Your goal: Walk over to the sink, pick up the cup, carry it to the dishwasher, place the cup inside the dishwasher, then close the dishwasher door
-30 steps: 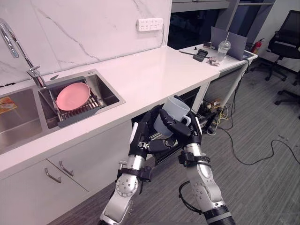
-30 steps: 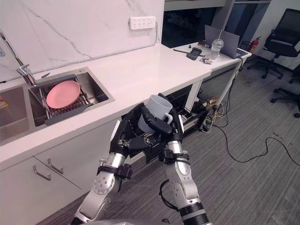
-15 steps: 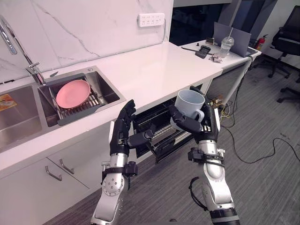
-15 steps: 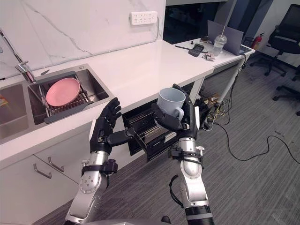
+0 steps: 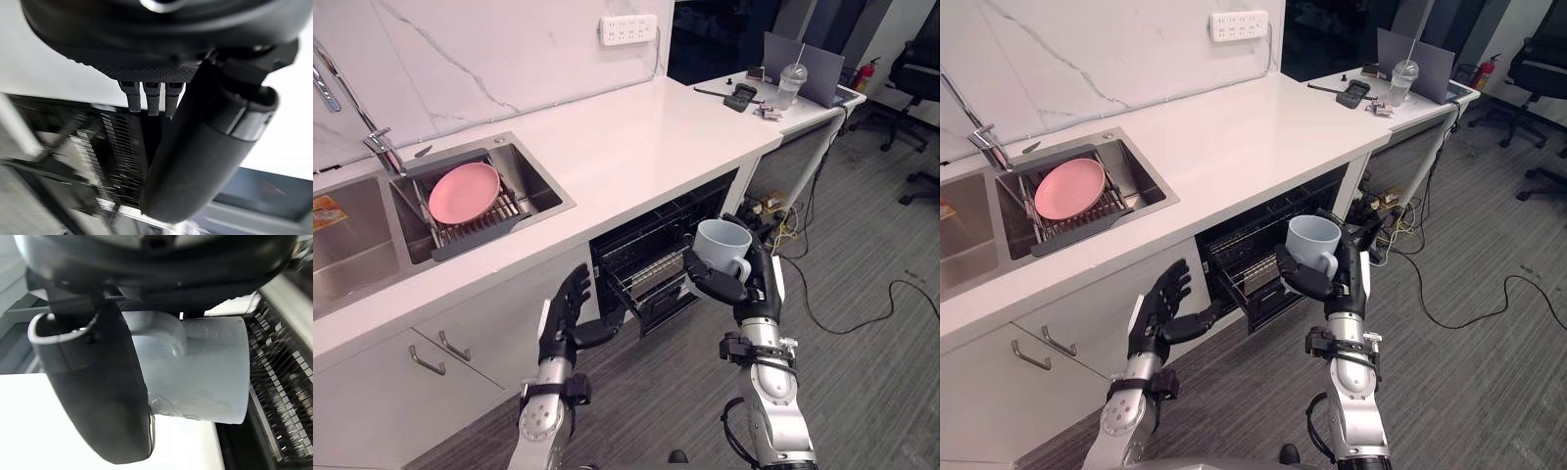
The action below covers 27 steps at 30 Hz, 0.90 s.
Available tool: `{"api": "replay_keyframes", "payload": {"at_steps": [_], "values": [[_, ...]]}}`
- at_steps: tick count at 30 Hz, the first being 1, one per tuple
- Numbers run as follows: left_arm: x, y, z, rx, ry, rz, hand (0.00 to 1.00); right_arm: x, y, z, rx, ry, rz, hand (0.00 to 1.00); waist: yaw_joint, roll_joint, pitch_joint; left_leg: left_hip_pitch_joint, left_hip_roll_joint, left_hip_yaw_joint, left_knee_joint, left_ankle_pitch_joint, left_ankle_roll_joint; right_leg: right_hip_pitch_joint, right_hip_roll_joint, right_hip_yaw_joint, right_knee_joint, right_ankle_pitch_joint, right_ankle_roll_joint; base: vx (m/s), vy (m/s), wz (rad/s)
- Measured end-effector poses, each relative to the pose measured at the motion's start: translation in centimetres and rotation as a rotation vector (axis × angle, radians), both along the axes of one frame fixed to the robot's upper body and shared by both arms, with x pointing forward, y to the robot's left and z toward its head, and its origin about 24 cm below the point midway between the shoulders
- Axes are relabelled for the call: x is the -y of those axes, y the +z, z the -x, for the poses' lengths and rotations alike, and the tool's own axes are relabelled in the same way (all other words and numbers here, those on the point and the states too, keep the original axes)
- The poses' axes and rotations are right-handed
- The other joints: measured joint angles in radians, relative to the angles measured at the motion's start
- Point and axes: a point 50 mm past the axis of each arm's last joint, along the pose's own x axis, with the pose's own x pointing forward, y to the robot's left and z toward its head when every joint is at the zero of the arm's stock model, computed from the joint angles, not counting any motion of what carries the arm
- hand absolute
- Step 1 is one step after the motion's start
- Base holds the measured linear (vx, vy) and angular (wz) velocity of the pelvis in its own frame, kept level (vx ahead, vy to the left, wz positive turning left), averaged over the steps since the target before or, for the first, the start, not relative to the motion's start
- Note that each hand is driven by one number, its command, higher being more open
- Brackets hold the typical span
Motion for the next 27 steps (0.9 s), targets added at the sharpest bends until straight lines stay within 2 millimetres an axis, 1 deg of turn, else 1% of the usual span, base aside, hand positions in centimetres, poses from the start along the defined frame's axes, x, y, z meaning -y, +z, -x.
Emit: {"api": "replay_keyframes", "payload": {"at_steps": [5,9,13,18,22,27], "values": [[-0.9,-1.3,0.9,-0.068,0.027,-0.012,0.90,0.5,-0.6,0.3,-0.027,-0.021,0.005,0.30,0.006,0.000,0.000,-0.003,0.000,-0.005,-0.001,0.000,0.000,0.001,-0.001,-0.006,-0.003,-0.001,0.000,0.00,0.000,0.04],[-1.3,-3.3,2.0,-0.167,0.028,-0.026,0.90,0.7,-1.6,0.3,-0.074,-0.023,0.015,0.30,0.007,-0.001,0.000,-0.009,-0.002,-0.012,0.001,0.001,0.001,0.001,-0.003,-0.014,-0.003,-0.001,0.001,0.00,0.000,0.05],[-1.8,-4.6,2.9,-0.236,0.034,-0.041,0.90,1.2,-2.5,0.3,-0.119,-0.032,0.037,0.30,0.007,-0.003,0.003,-0.025,-0.002,-0.023,0.006,0.001,0.001,-0.006,-0.004,-0.025,-0.003,-0.002,0.001,-0.02,-0.007,0.09],[-2.9,-6.7,4.2,-0.352,0.026,-0.082,0.90,1.9,-3.5,-0.9,-0.167,-0.023,0.101,0.30,0.007,-0.001,0.009,-0.042,-0.007,-0.044,-0.008,0.014,0.001,-0.020,-0.007,-0.050,-0.006,-0.002,0.001,0.00,-0.012,0.11],[-3.5,-7.4,4.7,-0.396,0.043,-0.090,0.90,2.1,-3.7,-1.6,-0.186,-0.018,0.131,0.30,0.012,0.004,0.021,-0.046,-0.012,-0.063,-0.026,0.026,0.001,-0.018,-0.010,-0.071,-0.016,-0.002,0.001,0.01,-0.008,0.15],[-3.6,-7.6,4.6,-0.402,0.035,-0.109,0.90,2.0,-3.0,-2.5,-0.158,-0.016,0.138,0.30,0.013,0.005,0.057,-0.052,-0.018,-0.078,-0.032,0.036,0.004,-0.018,-0.015,-0.086,-0.017,-0.001,0.001,-0.02,0.004,0.09]]}}
